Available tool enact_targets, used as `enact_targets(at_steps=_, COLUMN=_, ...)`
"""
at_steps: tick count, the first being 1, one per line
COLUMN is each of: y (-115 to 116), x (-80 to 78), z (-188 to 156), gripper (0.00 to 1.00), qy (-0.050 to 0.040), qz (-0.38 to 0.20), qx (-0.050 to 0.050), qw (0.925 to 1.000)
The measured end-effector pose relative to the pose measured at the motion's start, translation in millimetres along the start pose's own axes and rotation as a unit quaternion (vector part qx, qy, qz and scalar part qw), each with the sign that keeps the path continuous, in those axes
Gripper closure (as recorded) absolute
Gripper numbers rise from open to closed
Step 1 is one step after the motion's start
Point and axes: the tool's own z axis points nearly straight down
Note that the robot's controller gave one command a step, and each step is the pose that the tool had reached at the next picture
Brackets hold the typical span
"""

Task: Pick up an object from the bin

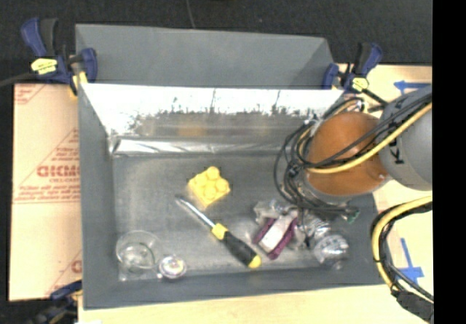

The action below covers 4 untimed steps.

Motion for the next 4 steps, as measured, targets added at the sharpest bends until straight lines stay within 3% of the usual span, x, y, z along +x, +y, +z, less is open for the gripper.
enact_targets(at_steps=2, y=0.0, x=0.0, z=0.0, gripper=1.00, qy=0.0000, qz=-0.001, qx=0.000, qw=1.0000)
enact_targets(at_steps=3, y=-10.4, x=2.9, z=-148.8, gripper=1.00, qy=-0.0010, qz=-0.005, qx=0.000, qw=1.0000)
enact_targets(at_steps=4, y=-10.1, x=3.0, z=-148.4, gripper=1.00, qy=-0.0008, qz=-0.005, qx=0.000, qw=1.0000)
